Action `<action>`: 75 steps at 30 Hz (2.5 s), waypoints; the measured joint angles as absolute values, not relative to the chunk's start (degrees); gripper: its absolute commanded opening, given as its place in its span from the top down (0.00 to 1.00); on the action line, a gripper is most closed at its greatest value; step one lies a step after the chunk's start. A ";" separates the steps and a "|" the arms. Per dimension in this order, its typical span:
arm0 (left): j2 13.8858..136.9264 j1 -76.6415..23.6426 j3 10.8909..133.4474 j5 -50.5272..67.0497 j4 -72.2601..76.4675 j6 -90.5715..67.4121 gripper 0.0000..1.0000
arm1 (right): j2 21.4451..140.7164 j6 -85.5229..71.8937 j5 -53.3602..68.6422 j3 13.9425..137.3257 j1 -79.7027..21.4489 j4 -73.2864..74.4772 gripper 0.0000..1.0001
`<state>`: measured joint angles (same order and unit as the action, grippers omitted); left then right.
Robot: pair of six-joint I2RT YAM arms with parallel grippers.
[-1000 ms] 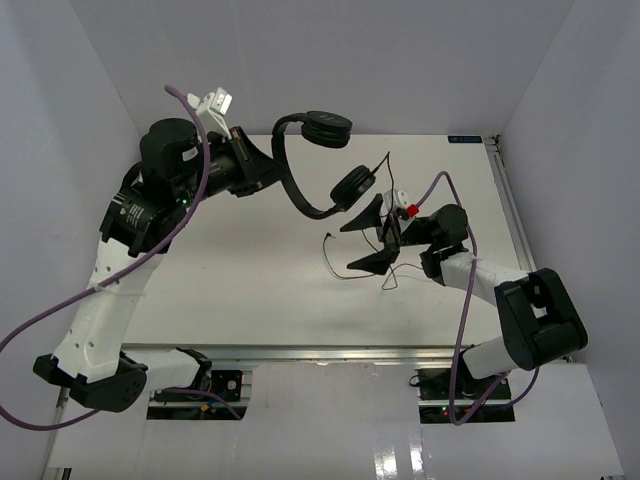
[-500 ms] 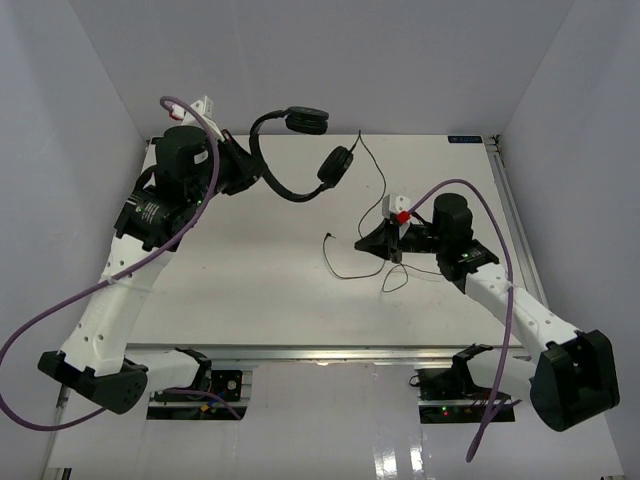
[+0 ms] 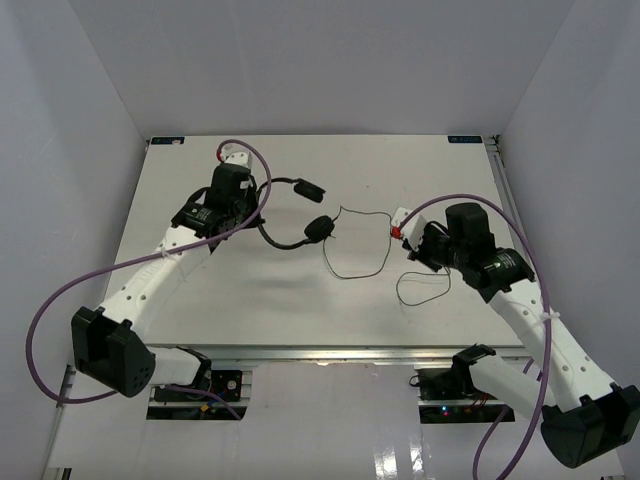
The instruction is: Wrap the headphones
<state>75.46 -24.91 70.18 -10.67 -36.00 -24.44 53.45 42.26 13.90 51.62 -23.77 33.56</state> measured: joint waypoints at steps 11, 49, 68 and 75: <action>76.36 -24.86 59.79 -9.75 -34.01 -15.21 1.00 | 50.96 51.72 7.01 54.21 -23.33 41.80 0.92; 89.80 -40.99 67.24 6.68 -26.22 -17.41 1.00 | 62.36 54.33 25.96 78.97 -34.06 30.86 0.92; 89.78 -47.94 67.24 6.49 -23.67 -17.62 1.00 | 66.98 52.54 22.53 76.81 -34.15 28.01 0.92; 87.57 -49.69 66.36 5.91 -20.47 -19.70 1.00 | 67.62 51.67 20.98 75.07 -34.15 26.76 0.92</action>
